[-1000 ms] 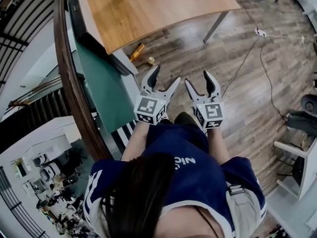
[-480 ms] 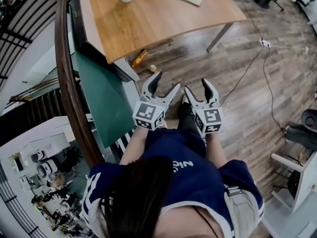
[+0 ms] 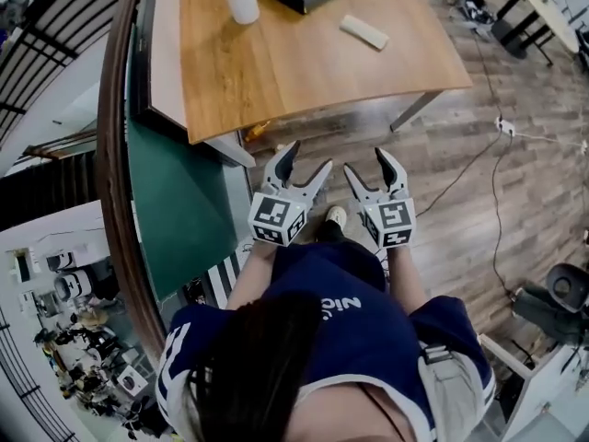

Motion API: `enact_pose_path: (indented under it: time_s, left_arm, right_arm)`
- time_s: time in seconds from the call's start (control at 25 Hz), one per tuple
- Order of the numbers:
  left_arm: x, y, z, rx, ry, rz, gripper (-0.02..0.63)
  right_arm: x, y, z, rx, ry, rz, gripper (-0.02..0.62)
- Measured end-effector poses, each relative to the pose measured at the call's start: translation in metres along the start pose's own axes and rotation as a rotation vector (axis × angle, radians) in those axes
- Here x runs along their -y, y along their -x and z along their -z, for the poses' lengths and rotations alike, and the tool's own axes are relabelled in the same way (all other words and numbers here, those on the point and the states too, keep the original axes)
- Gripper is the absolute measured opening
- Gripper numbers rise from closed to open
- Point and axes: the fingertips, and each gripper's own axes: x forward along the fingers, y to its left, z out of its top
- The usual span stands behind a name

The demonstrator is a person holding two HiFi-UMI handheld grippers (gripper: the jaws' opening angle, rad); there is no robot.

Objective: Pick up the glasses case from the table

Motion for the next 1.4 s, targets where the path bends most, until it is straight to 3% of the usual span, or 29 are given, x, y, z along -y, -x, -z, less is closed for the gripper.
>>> enact_pose_path:
  time_s: [0.2, 0.56, 1.0, 1.4]
  left_arm:
    - [0.007, -0.04, -0.001, -0.006, -0.004, -0.057, 0.306]
    - [0.025, -0.083, 0.005, -0.038, -0.008, -0.043, 0.302]
    - [0.034, -0.107, 0.016, -0.08, 0.015, 0.015, 0.282]
    - [-0.001, -0.165, 0.008, -0.089, 0.015, 0.086, 0.282]
  right_arm:
    - [0.036, -0.013, -0.009, 0.018, 0.026, -0.056, 0.305]
    - [0.076, -0.013, 0.003, 0.01, -0.002, -0.068, 0.304]
    - [0.097, -0.009, 0.017, -0.014, -0.054, -0.017, 0.302]
    - [0.135, -0.048, 0.011, -0.034, -0.081, 0.066, 0.302]
